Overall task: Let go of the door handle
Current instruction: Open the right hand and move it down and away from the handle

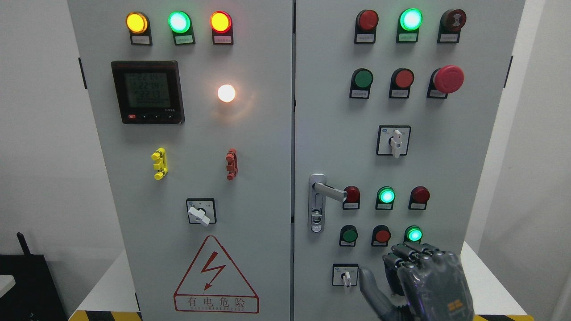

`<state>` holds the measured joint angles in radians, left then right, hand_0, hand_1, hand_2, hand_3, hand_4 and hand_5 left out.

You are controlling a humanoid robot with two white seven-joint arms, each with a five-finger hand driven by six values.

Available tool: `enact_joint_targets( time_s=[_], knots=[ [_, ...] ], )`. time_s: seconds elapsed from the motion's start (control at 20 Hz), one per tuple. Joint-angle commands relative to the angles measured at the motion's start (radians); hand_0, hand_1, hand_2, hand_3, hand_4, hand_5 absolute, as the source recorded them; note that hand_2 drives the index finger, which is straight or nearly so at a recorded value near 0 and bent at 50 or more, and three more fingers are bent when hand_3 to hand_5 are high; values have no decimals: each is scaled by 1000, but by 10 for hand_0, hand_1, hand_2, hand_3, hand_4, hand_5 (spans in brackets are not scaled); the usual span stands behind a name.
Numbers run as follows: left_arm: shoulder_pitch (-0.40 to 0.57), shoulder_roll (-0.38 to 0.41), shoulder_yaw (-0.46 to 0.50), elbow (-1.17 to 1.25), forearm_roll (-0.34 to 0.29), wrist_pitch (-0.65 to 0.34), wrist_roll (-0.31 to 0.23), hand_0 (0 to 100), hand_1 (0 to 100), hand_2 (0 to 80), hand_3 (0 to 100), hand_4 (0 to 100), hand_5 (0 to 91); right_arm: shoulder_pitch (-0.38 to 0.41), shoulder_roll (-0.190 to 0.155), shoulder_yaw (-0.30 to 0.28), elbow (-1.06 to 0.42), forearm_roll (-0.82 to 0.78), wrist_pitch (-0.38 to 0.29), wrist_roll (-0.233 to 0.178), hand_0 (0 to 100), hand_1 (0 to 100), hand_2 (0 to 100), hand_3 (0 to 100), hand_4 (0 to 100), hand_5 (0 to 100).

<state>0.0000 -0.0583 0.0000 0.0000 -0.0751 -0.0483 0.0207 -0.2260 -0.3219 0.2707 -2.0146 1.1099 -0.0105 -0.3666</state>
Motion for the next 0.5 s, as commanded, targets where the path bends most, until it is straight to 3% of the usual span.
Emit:
enact_joint_targets(
  time_s=[0.0,0.2,0.45],
  knots=[
    [-3,0,2,9,0,1,-1,120,389,0,0,0,0,-1,-244,4,-56,-79,-28,-28,599,111,996,1000,1000,1000],
    [-3,0,2,9,0,1,-1,120,389,0,0,0,0,-7,-269,2,-56,-90,-25,-44,598,110,989,1000,1000,1000],
    [-3,0,2,9,0,1,-1,120,389,0,0,0,0,-29,-350,2,-56,-162,-17,-55,608,81,982,1000,1000,1000]
  ],
)
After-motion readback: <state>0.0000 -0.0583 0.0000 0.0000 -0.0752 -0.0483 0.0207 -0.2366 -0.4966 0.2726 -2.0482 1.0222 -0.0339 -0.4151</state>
